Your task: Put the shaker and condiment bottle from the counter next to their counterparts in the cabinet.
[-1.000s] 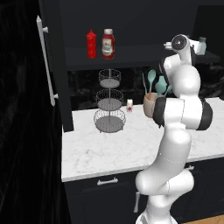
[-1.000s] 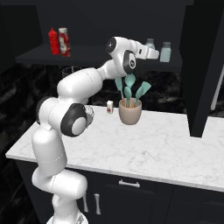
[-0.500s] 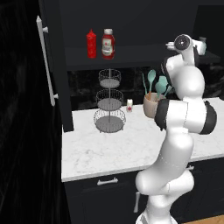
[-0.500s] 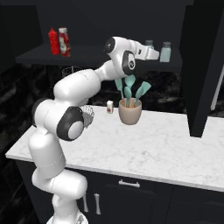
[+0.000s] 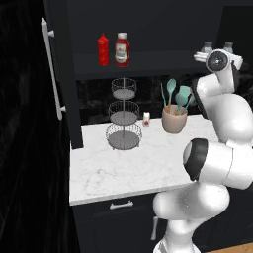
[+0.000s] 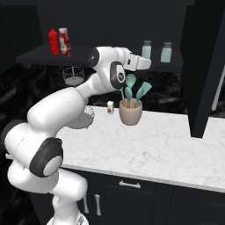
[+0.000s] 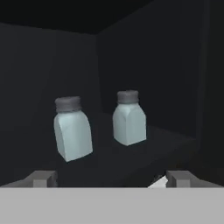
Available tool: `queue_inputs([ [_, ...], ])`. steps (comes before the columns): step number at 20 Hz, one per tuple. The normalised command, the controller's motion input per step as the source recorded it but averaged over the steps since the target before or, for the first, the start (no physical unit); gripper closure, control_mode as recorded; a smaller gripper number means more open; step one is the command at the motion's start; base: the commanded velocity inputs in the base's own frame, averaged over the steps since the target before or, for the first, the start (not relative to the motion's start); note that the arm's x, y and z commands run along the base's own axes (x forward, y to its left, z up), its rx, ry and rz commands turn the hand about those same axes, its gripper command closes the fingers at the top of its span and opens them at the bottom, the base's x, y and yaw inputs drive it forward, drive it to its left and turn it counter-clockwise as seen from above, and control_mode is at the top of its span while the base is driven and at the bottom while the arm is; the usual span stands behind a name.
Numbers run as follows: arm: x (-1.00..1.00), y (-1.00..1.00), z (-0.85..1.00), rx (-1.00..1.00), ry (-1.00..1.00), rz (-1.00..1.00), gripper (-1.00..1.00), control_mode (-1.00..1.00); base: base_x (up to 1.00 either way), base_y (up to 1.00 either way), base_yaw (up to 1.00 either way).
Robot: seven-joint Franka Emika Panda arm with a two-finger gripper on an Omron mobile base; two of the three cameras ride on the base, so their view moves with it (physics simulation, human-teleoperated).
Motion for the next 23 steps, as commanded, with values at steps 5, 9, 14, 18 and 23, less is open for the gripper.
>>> queue_inputs([
  [5,-1.0,0.49,0.1,0.0,-0.12,0.0,-1.0,-1.0,0.0,0.0,0.0],
  [9,-1.0,0.51,0.3,0.0,-0.1,0.0,-1.0,-1.0,0.0,0.0,0.0],
  [14,-1.0,0.35,0.05,0.0,-0.14,0.0,-1.0,-1.0,0.0,0.0,0.0],
  [18,-1.0,0.32,-0.23,0.0,-0.07,0.0,-1.0,-1.0,0.0,0.0,0.0],
  [23,-1.0,0.38,-0.29,0.0,-0.06,0.0,-1.0,-1.0,0.0,0.0,0.0],
])
